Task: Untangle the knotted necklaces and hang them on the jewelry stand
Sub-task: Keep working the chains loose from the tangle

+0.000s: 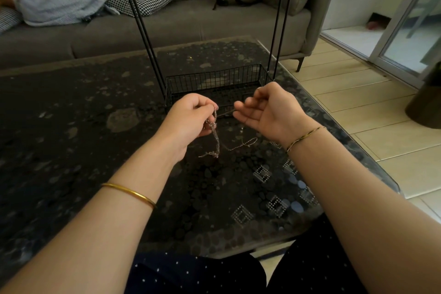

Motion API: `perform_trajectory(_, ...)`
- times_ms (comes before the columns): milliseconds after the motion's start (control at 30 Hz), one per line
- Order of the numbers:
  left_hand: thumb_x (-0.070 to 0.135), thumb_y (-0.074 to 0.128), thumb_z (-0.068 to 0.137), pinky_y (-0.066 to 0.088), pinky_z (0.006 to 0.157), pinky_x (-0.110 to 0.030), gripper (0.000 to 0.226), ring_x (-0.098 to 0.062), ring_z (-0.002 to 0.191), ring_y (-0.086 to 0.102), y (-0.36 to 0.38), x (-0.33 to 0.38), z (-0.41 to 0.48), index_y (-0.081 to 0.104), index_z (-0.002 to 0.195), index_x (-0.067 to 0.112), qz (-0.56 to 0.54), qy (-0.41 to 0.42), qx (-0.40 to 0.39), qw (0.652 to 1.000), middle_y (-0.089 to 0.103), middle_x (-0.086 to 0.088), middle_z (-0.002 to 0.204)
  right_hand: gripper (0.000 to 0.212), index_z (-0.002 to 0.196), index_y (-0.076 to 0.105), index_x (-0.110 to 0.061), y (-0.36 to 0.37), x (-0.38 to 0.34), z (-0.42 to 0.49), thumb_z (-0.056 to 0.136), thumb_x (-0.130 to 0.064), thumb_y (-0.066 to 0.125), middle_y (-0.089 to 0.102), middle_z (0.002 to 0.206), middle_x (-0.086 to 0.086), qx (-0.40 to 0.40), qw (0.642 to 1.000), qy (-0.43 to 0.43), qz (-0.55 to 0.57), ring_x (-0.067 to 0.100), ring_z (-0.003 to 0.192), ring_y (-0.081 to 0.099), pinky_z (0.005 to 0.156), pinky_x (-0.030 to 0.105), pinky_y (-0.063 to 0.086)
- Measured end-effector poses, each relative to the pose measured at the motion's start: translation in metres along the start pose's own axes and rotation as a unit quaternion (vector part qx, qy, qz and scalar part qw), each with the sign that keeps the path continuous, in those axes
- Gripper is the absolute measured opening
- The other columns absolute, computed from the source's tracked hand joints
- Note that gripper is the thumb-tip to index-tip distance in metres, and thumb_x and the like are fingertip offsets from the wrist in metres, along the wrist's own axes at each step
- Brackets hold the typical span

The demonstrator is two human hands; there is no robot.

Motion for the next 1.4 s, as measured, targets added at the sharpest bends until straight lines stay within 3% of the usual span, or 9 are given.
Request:
perform_trajectory(167, 0.01, 0.047, 0.098, 0.058, 0.08, -0.036, 0.019, -0.013, 0.074, 0.064, -0.001, 0.0, 0.001, 0.062, 0.09, 0.018, -0.004, -0.001, 0.0, 1.0, 0.059, -0.001, 0.08, 0.024, 0.071, 0.044, -0.011, -0.003, 0.0, 0.002, 0.094, -0.011, 0.037, 0.037, 0.055, 0.001, 0.013, 1.0, 0.005, 0.018, 0.012, 0.043, 0.039, 0.052, 0.029, 0.054)
perform_trajectory(333, 0.011, 0.047, 0.099, 0.055, 0.076, -0.032, 0.019, -0.01, 0.067, 0.056, -0.003, -0.001, 0.001, 0.063, 0.092, 0.019, 0.008, 0.001, 0.01, 1.0, 0.058, -0.001, 0.083, 0.018, 0.072, 0.047, -0.012, -0.006, -0.006, 0.004, 0.089, -0.01, 0.041, 0.031, 0.057, -0.002, 0.026, 0.99, -0.023, -0.135, 0.008, 0.037, 0.021, 0.033, 0.018, 0.023)
perform_trajectory(433, 0.012, 0.048, 0.099, 0.054, 0.074, -0.029, 0.018, -0.009, 0.066, 0.053, -0.006, -0.001, 0.002, 0.062, 0.091, 0.02, 0.008, 0.006, 0.02, 1.0, 0.059, -0.002, 0.085, 0.013, 0.071, 0.057, -0.013, 0.002, -0.015, -0.002, 0.083, -0.013, 0.054, 0.04, 0.062, 0.001, 0.019, 0.916, -0.094, -0.389, 0.011, 0.044, 0.031, 0.036, 0.02, 0.025)
perform_trajectory(533, 0.011, 0.048, 0.098, 0.054, 0.072, -0.029, 0.02, -0.009, 0.065, 0.052, -0.007, 0.0, 0.002, 0.062, 0.089, 0.021, 0.014, 0.013, 0.027, 0.999, 0.059, -0.002, 0.084, 0.016, 0.073, 0.067, -0.013, 0.012, -0.013, -0.009, 0.084, -0.018, 0.057, 0.051, 0.062, -0.001, -0.014, 0.868, -0.109, -0.484, 0.008, 0.053, 0.042, 0.038, 0.013, 0.031)
perform_trajectory(700, 0.011, 0.046, 0.099, 0.054, 0.074, -0.031, 0.02, -0.01, 0.064, 0.051, -0.011, 0.0, 0.003, 0.061, 0.088, 0.02, 0.013, 0.02, 0.045, 0.999, 0.058, -0.002, 0.084, 0.018, 0.08, 0.073, -0.007, 0.02, -0.007, -0.011, 0.082, -0.022, 0.063, 0.059, 0.06, 0.001, -0.069, 0.847, -0.09, -0.519, 0.009, 0.075, 0.057, 0.063, 0.017, 0.033)
perform_trajectory(933, 0.011, 0.045, 0.099, 0.051, 0.064, -0.022, 0.02, -0.008, 0.063, 0.05, -0.014, -0.002, 0.002, 0.061, 0.089, 0.018, 0.005, 0.015, 0.061, 0.998, 0.057, -0.002, 0.082, 0.017, 0.085, 0.074, -0.008, 0.016, -0.006, -0.011, 0.076, -0.022, 0.075, 0.06, 0.07, -0.005, -0.086, 0.821, -0.082, -0.558, 0.006, 0.068, 0.051, 0.063, 0.02, 0.041)
perform_trajectory(1133, 0.01, 0.045, 0.1, 0.05, 0.062, -0.021, 0.021, -0.008, 0.063, 0.05, -0.016, -0.004, 0.003, 0.059, 0.087, 0.018, 0.015, 0.006, 0.06, 0.998, 0.058, -0.002, 0.082, 0.01, 0.082, 0.065, -0.012, -0.005, -0.024, 0.0, 0.086, -0.021, 0.062, 0.054, 0.07, -0.002, 0.044, 0.834, -0.132, -0.534, 0.012, 0.066, 0.049, 0.057, 0.024, 0.041)
perform_trajectory(1267, 0.01, 0.045, 0.099, 0.05, 0.061, -0.021, 0.021, -0.008, 0.062, 0.051, -0.015, -0.004, 0.002, 0.06, 0.088, 0.018, 0.023, 0.003, 0.054, 0.998, 0.059, -0.003, 0.083, 0.018, 0.074, 0.055, -0.009, -0.021, -0.031, 0.004, 0.088, -0.021, 0.052, 0.057, 0.071, 0.005, 0.107, 0.759, -0.146, -0.625, 0.025, 0.067, 0.057, 0.068, 0.037, 0.052)
perform_trajectory(1400, 0.01, 0.048, 0.098, 0.058, 0.067, -0.027, 0.017, -0.009, 0.066, 0.059, -0.014, -0.007, 0.0, 0.064, 0.093, 0.014, -0.009, -0.023, 0.039, 0.999, 0.064, -0.005, 0.088, 0.025, 0.064, 0.049, -0.009, -0.031, -0.021, 0.007, 0.089, -0.012, 0.047, 0.055, 0.067, 0.008, 0.112, 0.685, -0.088, -0.714, 0.028, 0.066, 0.059, 0.068, 0.034, 0.052)
Point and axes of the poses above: each hand's wrist, its own z-axis towards the middle knuckle, its own y-axis out of the palm, x = y × z, the point moved 8 cm from there along z, towards the middle knuckle
